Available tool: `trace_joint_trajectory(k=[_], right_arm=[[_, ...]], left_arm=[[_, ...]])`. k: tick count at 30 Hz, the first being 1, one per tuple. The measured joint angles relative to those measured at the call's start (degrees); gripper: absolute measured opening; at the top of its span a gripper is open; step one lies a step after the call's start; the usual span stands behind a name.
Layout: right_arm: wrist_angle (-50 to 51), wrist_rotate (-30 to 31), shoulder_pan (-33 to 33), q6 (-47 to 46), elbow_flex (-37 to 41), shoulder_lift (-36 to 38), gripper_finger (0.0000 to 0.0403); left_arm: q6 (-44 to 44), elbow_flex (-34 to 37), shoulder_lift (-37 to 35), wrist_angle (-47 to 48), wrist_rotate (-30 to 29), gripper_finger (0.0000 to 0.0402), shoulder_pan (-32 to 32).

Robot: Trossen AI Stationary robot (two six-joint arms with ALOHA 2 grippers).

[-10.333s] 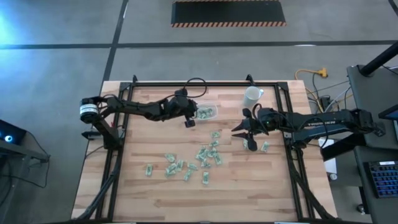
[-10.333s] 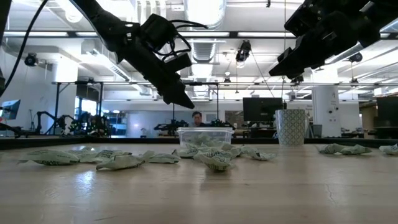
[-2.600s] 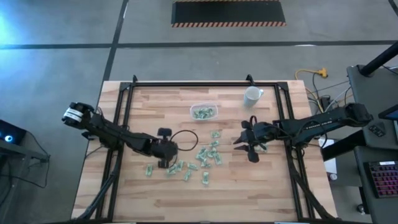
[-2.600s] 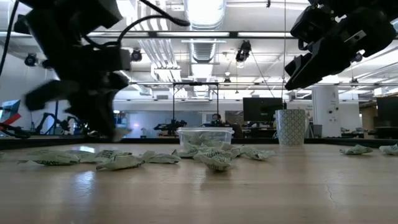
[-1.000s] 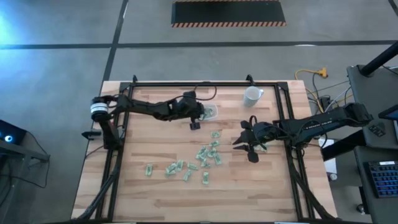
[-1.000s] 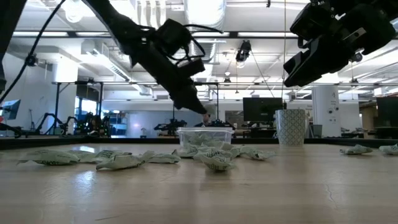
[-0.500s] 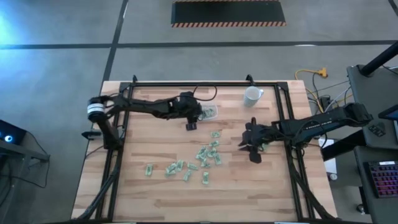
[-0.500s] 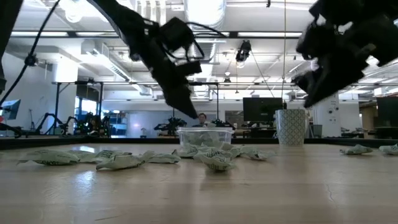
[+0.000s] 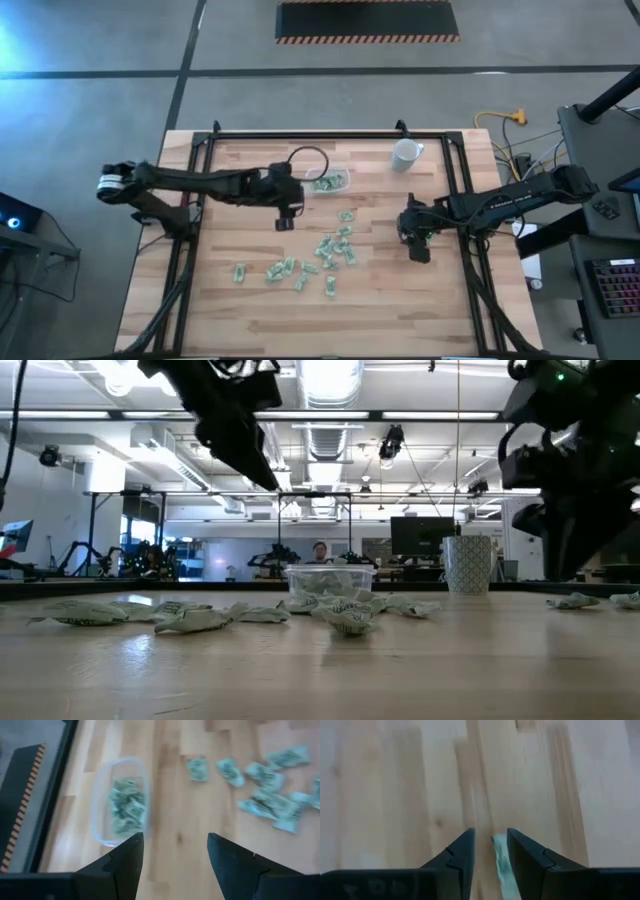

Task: Pick and place Stevia / Truvia into bins
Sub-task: Put the stevia packet into the transparent container

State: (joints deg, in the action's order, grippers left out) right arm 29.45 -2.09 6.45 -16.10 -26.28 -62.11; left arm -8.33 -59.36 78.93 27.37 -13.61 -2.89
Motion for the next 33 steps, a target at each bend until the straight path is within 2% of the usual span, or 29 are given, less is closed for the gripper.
trace_joint_trajectory(k=[10,20,26,33], right_arm=[[0.91,0.91,0.08,-1.71,0.97,-1.43,0.0172],[1.51,2.58,0.03,-8.63,1.47,-6.06,0.0169],[1.02,3.82,0.08,-10.87,1.33,-7.12,0.0143],[-3.52,4.81,0.08,-8.17,0.56,-6.1,0.0062]], left_arm=[[5.94,5.59,-5.96,2.57,0.04,0.0203,6.49],[9.68,9.43,-6.99,3.64,-0.08,0.0203,8.61],[12.0,10.26,-6.96,3.64,-0.11,0.0203,9.0],[12.65,10.27,-6.96,3.77,-0.02,0.0203,11.2]])
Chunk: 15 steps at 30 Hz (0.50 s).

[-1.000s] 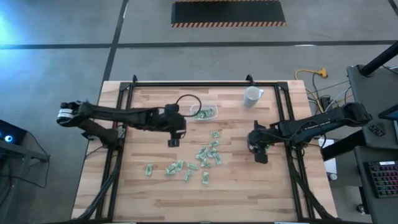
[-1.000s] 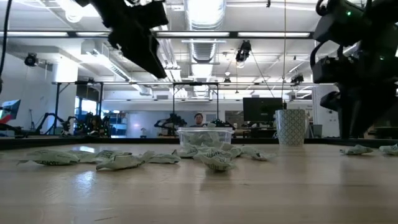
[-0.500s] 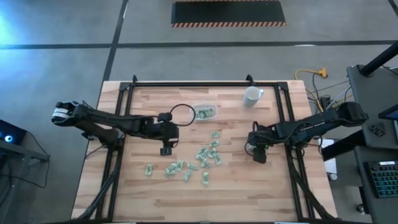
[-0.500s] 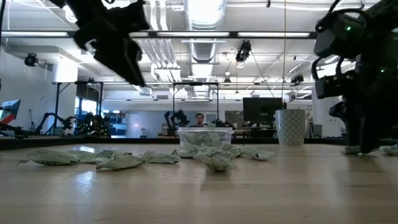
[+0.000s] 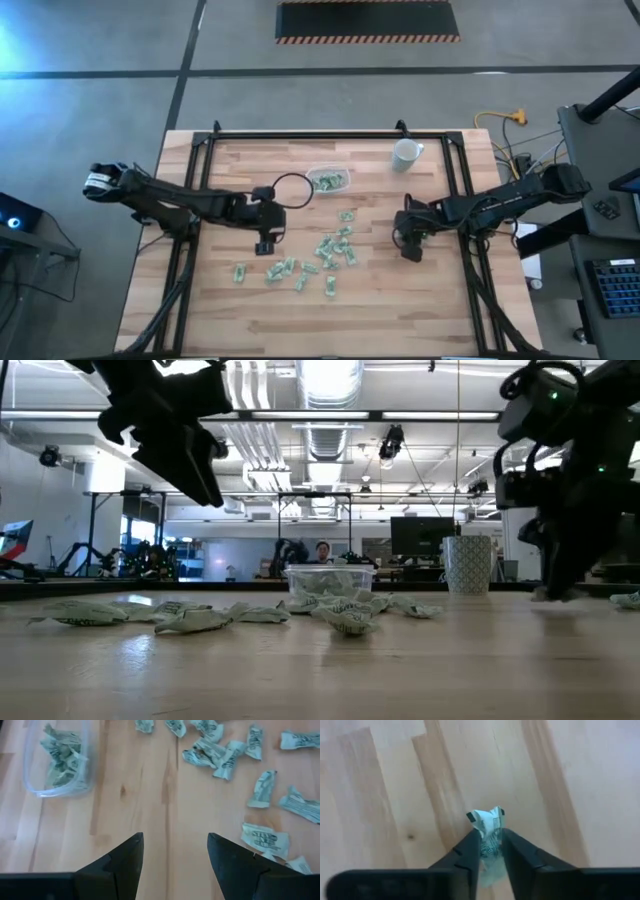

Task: Pick and place Stevia / Truvia into bins
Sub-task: Put the stevia packet into the transparent container

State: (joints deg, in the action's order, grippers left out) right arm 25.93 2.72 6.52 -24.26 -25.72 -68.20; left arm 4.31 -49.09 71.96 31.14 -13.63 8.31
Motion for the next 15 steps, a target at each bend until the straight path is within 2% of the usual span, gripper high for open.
trace_joint_trajectory(k=[5,9,15], right_arm=[[-8.28,1.51,0.0,6.2,-0.89,-0.02,0.0014],[-20.34,4.93,-0.04,14.16,-1.14,-0.08,0.0009],[-39.9,13.55,-1.54,27.63,-1.26,-0.66,0.0009]], left_arm=[[2.91,0.0,0.02,0.77,0.03,0.0203,1.8],[5.64,0.7,0.02,0.95,0.04,0.0203,4.0],[10.59,3.6,0.02,0.76,0.03,0.0203,7.08]])
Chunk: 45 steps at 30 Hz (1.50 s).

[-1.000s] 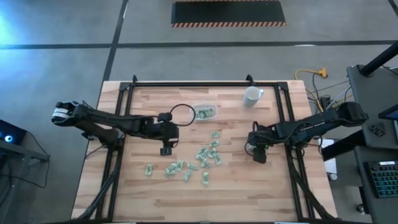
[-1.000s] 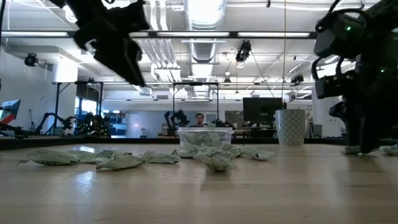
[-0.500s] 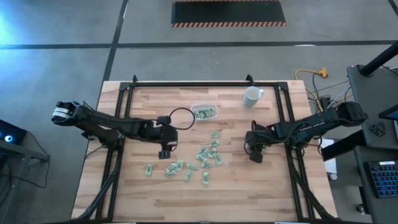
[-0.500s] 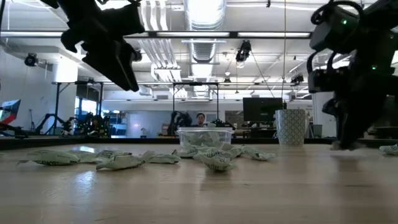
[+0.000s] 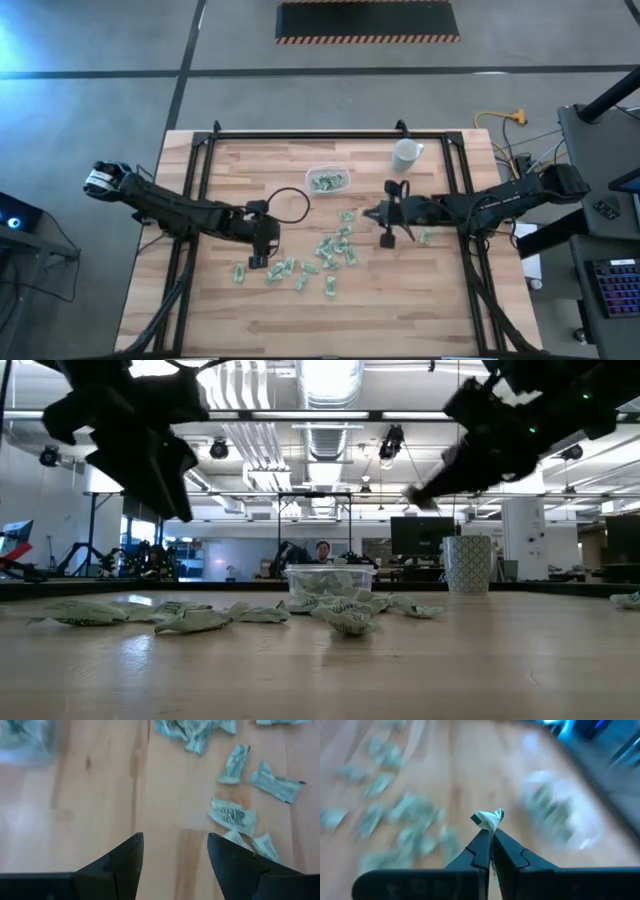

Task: Pick and place Stevia / Truvia into bins
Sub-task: Put the stevia packet into the transparent container

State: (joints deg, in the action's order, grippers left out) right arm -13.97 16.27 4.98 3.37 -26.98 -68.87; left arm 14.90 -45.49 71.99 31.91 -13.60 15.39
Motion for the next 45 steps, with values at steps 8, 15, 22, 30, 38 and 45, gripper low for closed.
trace_joint_trajectory(k=[8,15,22,30,38,45], right_arm=[[-7.63,-4.63,-9.71,3.93,-5.69,-7.19,0.0009],[-4.6,-9.15,-18.92,1.24,-16.19,-19.88,0.0009],[8.68,-12.0,-24.4,3.93,-28.19,-30.45,0.0025],[17.48,-12.3,-25.33,4.72,-36.23,-35.33,0.0114],[21.14,-13.48,-24.34,7.64,-36.65,-32.25,0.0155],[22.54,-13.74,-21.94,7.49,-31.03,-24.69,0.0148]], left_arm=[[5.99,4.35,0.02,-4.76,-0.07,0.0203,3.74],[8.91,4.7,0.02,-6.14,-0.08,0.0203,6.37],[11.81,4.7,0.09,-6.0,-0.01,0.0203,9.63],[11.74,4.81,0.96,-9.53,0.0,0.0203,11.76],[11.79,4.92,7.89,-11.72,0.15,0.0203,12.43],[13.33,4.9,13.44,-12.09,0.17,0.0203,12.36]])
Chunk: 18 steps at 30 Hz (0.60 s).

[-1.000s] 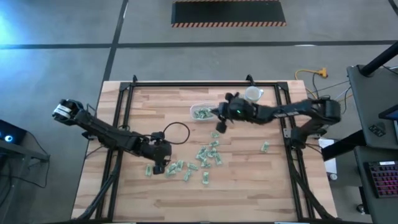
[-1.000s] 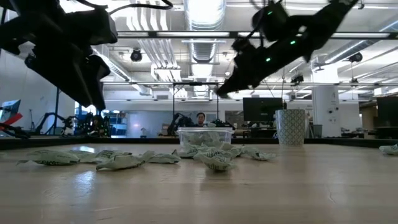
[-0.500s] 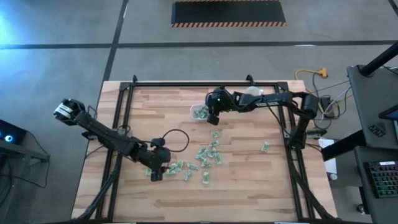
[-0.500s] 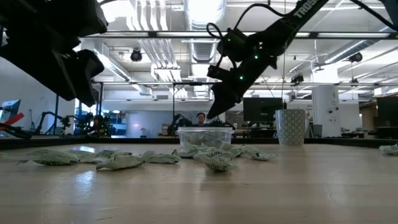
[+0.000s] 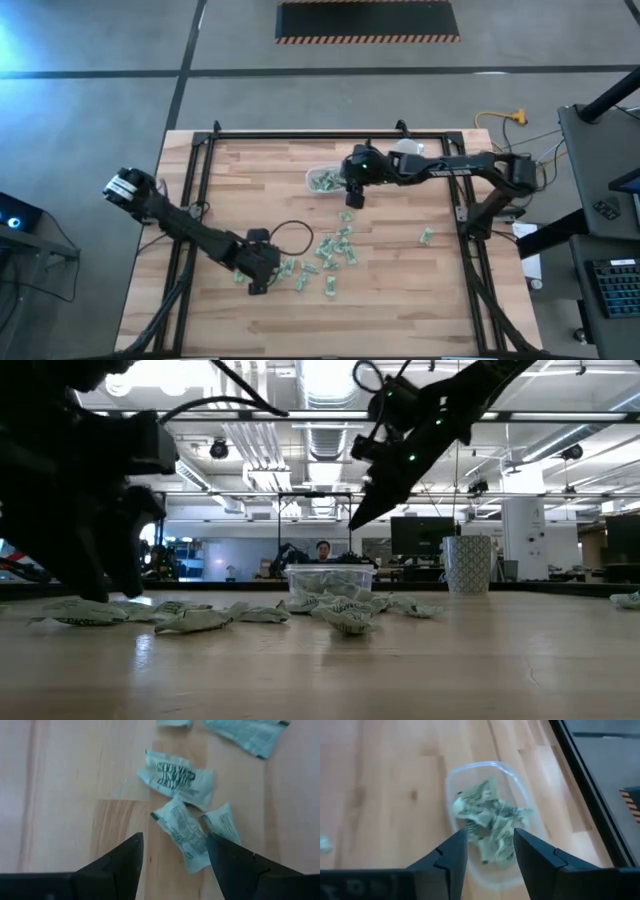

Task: Pick and place Stevia / Truvia into bins
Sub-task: Put the stevia packet into the transparent container

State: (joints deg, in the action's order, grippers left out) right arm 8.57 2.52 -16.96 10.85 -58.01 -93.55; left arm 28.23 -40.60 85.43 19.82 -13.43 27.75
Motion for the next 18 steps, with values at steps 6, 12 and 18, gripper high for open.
trace_joint_trajectory(k=[6,12,18], right_arm=[[0.35,0.02,3.07,-2.21,6.77,8.4,0.0133],[0.28,0.03,7.03,-6.06,14.17,18.02,0.0121],[1.65,0.01,12.67,-10.37,21.31,27.53,0.0112]], left_arm=[[1.4,-0.02,1.65,0.05,0.01,0.0188,0.0],[0.98,-0.02,1.72,0.17,0.03,0.0112,0.0],[-3.09,-0.48,0.56,0.21,-1.55,0.0009,-0.07]])
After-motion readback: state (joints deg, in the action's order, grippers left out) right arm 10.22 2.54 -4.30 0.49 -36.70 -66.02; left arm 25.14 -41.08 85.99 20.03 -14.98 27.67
